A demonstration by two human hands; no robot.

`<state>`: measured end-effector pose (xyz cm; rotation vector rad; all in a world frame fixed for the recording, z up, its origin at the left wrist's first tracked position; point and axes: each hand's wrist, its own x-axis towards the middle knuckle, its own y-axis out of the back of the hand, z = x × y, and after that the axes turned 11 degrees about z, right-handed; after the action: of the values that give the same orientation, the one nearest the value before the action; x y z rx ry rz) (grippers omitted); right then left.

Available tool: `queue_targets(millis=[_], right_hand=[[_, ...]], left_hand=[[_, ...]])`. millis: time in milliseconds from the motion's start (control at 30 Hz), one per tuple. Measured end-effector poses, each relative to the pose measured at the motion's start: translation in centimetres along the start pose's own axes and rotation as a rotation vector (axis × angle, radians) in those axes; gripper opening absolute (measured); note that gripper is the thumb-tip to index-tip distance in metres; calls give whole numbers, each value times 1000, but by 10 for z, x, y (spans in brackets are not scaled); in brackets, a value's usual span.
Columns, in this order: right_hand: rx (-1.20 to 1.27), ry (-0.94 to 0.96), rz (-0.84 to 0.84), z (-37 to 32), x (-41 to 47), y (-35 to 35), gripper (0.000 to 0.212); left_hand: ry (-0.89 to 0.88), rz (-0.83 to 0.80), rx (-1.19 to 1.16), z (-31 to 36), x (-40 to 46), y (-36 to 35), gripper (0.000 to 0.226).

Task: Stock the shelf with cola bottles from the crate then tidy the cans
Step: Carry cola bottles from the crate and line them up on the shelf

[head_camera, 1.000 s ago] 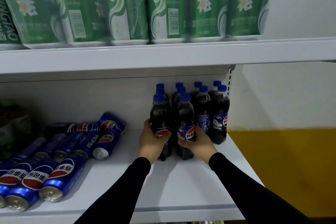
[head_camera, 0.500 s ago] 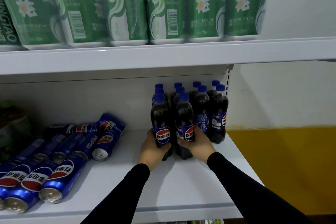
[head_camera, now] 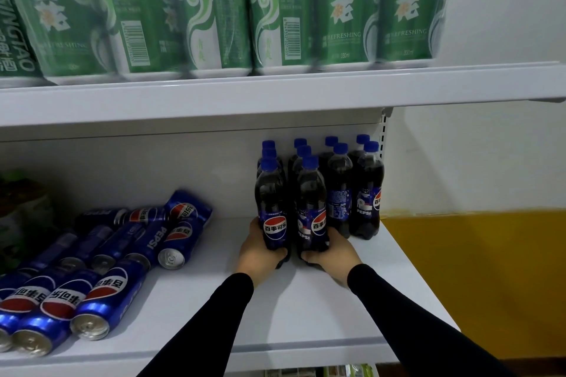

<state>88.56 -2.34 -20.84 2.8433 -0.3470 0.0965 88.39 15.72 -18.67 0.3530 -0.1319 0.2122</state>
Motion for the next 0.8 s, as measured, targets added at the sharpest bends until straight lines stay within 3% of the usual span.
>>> queue_targets(millis=[400, 533, 633, 700, 800], right_hand=[[1, -17, -9, -3, -6, 1, 60], [35, 33, -2, -20, -15, 17, 54], [69, 65, 118, -40, -23, 34, 56], [97, 84, 199, -57, -33, 47, 44], [142, 149, 274, -76, -46, 70, 33]], left_hand=[[47, -46, -74, 4, -2, 3, 81], [-36, 95, -79, 34, -6, 18, 76], [-151, 223, -216, 71, -10, 35, 59], [-236, 279, -332, 98, -14, 42, 45], [-345, 241, -488, 134, -25, 40, 31]])
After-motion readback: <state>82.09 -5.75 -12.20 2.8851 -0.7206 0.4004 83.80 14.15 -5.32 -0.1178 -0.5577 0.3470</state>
